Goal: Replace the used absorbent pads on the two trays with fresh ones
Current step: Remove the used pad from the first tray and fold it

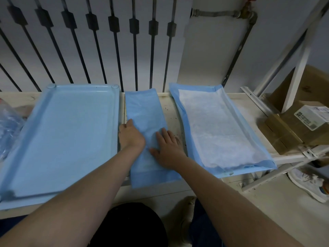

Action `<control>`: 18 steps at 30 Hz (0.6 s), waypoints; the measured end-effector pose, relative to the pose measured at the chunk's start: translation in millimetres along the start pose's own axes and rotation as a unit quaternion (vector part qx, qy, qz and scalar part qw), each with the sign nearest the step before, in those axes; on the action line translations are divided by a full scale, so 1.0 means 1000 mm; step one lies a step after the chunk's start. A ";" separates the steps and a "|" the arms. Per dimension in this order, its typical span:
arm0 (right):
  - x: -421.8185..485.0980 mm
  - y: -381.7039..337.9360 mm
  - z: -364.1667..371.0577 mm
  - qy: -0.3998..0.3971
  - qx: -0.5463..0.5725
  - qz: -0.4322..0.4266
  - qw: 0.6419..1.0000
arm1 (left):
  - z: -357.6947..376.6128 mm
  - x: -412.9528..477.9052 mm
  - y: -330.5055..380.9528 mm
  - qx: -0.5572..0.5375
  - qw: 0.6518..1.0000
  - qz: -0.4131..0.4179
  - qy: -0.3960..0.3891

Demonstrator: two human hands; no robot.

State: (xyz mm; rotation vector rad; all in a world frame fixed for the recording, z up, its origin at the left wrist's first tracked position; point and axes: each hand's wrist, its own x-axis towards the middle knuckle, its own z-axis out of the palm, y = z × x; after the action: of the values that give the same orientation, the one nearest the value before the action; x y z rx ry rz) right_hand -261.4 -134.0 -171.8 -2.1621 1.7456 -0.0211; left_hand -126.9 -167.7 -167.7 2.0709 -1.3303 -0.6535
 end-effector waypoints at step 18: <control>-0.013 0.001 0.014 0.009 -0.018 0.028 0.999 | 0.001 -0.024 -0.024 0.324 0.921 0.161 -0.148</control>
State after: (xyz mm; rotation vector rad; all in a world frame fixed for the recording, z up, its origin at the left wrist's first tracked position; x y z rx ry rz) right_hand -262.3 -117.9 -182.4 -2.1440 1.8301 0.0057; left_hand -121.9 -138.4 -183.1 2.2042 -2.2458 -0.4181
